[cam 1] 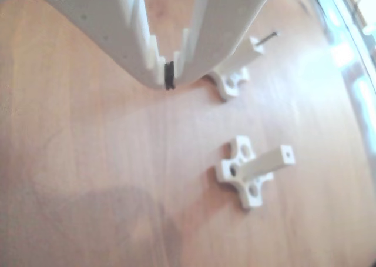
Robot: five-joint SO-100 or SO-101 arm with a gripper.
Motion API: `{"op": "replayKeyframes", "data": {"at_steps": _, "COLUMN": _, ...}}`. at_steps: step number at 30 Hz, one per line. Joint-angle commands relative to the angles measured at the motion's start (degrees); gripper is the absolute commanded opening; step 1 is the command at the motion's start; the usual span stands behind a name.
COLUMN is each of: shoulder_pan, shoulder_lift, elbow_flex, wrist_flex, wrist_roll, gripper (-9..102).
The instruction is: Grab the screw and set it in the hole.
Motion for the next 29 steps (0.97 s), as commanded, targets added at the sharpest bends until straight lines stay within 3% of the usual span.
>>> {"op": "replayKeyframes", "data": {"at_steps": 1, "shoulder_pan": 0.35, "shoulder_lift": 1.14, "elbow_flex": -0.79, "wrist_flex": 1.93, "wrist_roll": 0.18, "gripper": -4}}
{"op": "replayKeyframes", "data": {"at_steps": 29, "shoulder_pan": -0.70, "shoulder_lift": 1.23, "elbow_flex": -0.88, "wrist_flex": 2.20, "wrist_roll": -0.26, "gripper": -4}}
